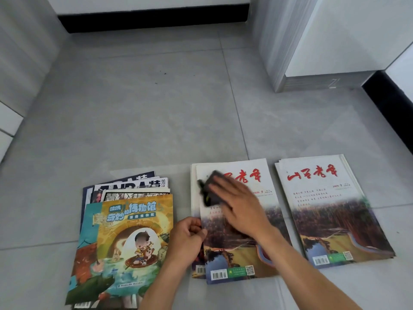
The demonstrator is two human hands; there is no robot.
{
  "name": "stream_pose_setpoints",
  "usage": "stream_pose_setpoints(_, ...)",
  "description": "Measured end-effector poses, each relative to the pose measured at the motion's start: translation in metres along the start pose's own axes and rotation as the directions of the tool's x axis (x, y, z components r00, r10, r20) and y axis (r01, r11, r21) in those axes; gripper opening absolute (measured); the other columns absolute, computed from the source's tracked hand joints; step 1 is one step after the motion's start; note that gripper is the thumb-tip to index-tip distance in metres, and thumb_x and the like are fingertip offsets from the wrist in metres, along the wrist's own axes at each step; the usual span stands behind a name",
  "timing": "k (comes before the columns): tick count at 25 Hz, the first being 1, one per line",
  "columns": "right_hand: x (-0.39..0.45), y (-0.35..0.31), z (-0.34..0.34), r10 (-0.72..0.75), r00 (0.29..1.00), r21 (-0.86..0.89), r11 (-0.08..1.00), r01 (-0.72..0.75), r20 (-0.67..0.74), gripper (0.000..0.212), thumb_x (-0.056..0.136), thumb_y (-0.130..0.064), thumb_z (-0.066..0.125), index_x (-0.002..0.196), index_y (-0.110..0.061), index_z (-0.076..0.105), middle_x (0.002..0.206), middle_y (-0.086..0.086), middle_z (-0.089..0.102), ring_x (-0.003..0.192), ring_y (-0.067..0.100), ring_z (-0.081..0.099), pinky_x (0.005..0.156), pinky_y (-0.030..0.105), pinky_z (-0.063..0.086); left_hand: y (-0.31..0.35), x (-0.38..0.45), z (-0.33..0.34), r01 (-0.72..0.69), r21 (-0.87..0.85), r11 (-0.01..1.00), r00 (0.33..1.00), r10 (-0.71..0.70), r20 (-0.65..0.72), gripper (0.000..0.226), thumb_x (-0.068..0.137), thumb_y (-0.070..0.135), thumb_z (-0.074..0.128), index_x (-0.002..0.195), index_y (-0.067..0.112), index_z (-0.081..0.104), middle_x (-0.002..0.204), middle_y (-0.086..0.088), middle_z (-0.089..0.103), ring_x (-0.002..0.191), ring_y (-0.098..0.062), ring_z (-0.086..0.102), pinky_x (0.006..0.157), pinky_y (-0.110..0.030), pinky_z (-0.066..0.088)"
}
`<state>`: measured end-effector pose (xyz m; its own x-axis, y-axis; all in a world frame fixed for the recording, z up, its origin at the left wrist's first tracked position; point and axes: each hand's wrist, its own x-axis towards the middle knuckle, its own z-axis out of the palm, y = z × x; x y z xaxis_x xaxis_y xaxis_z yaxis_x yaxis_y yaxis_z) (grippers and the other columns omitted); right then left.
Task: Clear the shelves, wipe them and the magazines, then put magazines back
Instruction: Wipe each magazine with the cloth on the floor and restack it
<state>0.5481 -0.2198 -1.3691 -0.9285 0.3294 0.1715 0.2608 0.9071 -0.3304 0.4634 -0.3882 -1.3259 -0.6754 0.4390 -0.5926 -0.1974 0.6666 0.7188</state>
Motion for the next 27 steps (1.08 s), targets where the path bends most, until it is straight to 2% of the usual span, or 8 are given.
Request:
stream_pose_setpoints(5,-0.021,0.008,-0.01,0.606,0.752,-0.023,0.774,-0.632,-0.259,0.053,0.096,-0.024,0.044,0.148,-0.015,0.045,0.157,0.01,0.039,0.142,0.038,0.037,0.11,0.055,0.04,-0.001,0.001,0.002,0.008,0.007,1.0,1.0,-0.008,-0.012,0.012,0.087,0.007,0.07,0.09,0.018,0.066,0.084,-0.004,0.068,0.08,-0.018,0.065,0.068,-0.029,0.054)
stream_pose_setpoints(9,-0.053,-0.044,0.005,0.122,0.992,-0.103,0.987,-0.125,-0.035,0.055,0.095,-0.026,0.048,0.149,-0.024,0.041,0.157,0.001,0.039,0.146,0.029,0.033,0.116,0.05,0.035,0.0,0.002,-0.003,-0.004,-0.001,1.0,1.0,0.004,0.019,0.014,0.084,0.003,0.071,0.087,0.016,0.069,0.08,-0.006,0.07,0.08,-0.025,0.068,0.076,-0.044,0.06)
stream_pose_setpoints(11,-0.068,-0.018,-0.005,-0.053,0.998,-0.133,0.99,0.057,0.029,0.053,0.095,-0.031,0.046,0.147,-0.028,0.044,0.156,-0.003,0.041,0.145,0.024,0.035,0.114,0.048,0.038,0.001,0.003,-0.004,-0.017,0.026,1.0,1.0,0.016,0.024,0.014,0.084,0.003,0.072,0.086,0.016,0.068,0.08,-0.005,0.069,0.079,-0.022,0.067,0.077,-0.042,0.06)
stream_pose_setpoints(13,-0.077,0.013,-0.014,0.158,0.986,-0.122,0.979,-0.163,-0.045,0.052,0.096,-0.031,0.042,0.148,-0.026,0.046,0.157,-0.003,0.04,0.145,0.026,0.036,0.111,0.052,0.042,0.001,0.002,-0.005,-0.015,0.043,0.999,1.0,0.014,0.023,0.011,0.085,0.007,0.073,0.087,0.017,0.067,0.082,-0.004,0.068,0.081,-0.02,0.067,0.078,-0.039,0.06)
stream_pose_setpoints(16,-0.076,0.004,-0.019,0.664,0.717,0.016,0.736,-0.677,-0.211,0.054,0.096,-0.026,0.045,0.15,-0.019,0.042,0.158,0.008,0.038,0.141,0.038,0.039,0.11,0.056,0.041,0.001,0.001,-0.003,-0.005,0.048,0.999,1.0,0.005,0.013,0.01,0.085,0.008,0.072,0.087,0.017,0.067,0.084,-0.004,0.069,0.082,-0.021,0.067,0.077,-0.037,0.06)
stream_pose_setpoints(20,-0.098,-0.086,0.012,0.253,0.963,-0.106,0.959,-0.263,-0.098,0.073,0.08,-0.018,0.061,0.15,-0.022,0.04,0.159,0.003,0.036,0.144,0.033,0.035,0.113,0.05,0.034,0.005,0.0,-0.005,0.009,0.004,1.0,1.0,-0.009,0.022,0.017,0.085,-0.003,0.066,0.084,0.014,0.069,0.079,-0.004,0.07,0.075,-0.02,0.066,0.063,-0.027,0.054)
stream_pose_setpoints(23,-0.134,-0.067,0.003,0.011,1.0,-0.105,0.994,-0.01,0.01,0.064,0.085,-0.029,0.053,0.148,-0.029,0.042,0.159,-0.006,0.037,0.145,0.024,0.036,0.111,0.047,0.041,0.005,0.002,-0.007,0.036,-0.009,0.999,0.999,-0.036,0.032,0.015,0.085,-0.001,0.069,0.084,0.014,0.069,0.079,-0.006,0.07,0.073,-0.019,0.066,0.062,-0.027,0.054)
stream_pose_setpoints(27,-0.147,-0.016,-0.026,0.406,0.908,-0.037,0.911,-0.412,-0.105,0.055,0.094,-0.033,0.044,0.148,-0.023,0.046,0.158,-0.003,0.037,0.146,0.028,0.032,0.109,0.052,0.042,0.003,0.003,-0.009,0.054,-0.026,0.998,0.998,-0.053,0.034,0.009,0.085,0.006,0.072,0.088,0.014,0.069,0.086,-0.009,0.071,0.082,-0.022,0.068,0.073,-0.032,0.058)
